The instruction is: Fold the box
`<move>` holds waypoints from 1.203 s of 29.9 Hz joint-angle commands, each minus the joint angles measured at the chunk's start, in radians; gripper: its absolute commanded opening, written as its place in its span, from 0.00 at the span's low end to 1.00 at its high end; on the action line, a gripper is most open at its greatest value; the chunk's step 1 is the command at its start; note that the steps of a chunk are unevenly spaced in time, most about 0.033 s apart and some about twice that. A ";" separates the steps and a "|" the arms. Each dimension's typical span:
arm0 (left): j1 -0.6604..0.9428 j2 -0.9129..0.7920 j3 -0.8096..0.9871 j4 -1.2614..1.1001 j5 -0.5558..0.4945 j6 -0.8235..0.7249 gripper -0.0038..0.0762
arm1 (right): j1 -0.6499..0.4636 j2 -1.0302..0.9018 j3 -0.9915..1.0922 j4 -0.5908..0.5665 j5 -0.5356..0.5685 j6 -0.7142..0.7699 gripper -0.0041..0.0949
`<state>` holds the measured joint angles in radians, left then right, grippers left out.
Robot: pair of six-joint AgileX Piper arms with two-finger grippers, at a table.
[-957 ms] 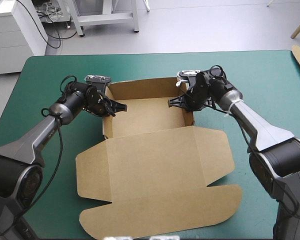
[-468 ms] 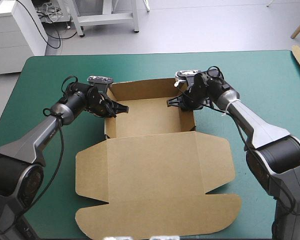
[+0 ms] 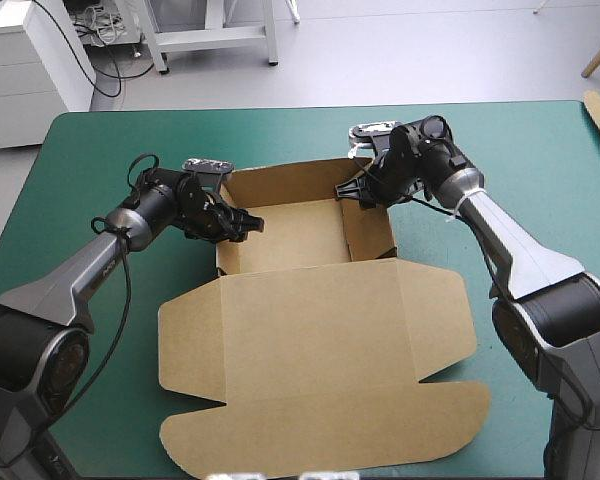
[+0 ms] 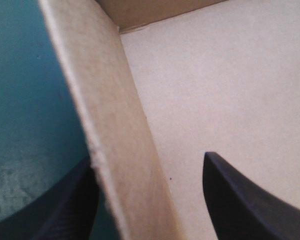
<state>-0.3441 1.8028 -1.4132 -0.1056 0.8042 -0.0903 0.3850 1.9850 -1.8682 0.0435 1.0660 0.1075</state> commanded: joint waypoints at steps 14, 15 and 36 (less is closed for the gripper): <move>0.041 -0.150 -0.156 -0.026 0.184 0.000 0.60 | -0.004 -0.072 -0.143 0.013 0.104 -0.012 0.52; 0.041 -0.155 -0.185 -0.022 0.210 0.004 0.60 | -0.004 -0.078 -0.147 0.017 0.104 -0.012 0.52; 0.041 -0.384 -0.508 0.017 0.471 0.120 0.60 | -0.004 -0.416 -0.147 0.005 0.104 -0.014 0.52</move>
<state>-0.3032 1.4959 -1.9009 -0.0823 1.2540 0.0114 0.3850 1.6303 -1.9841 0.0566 1.2112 0.1034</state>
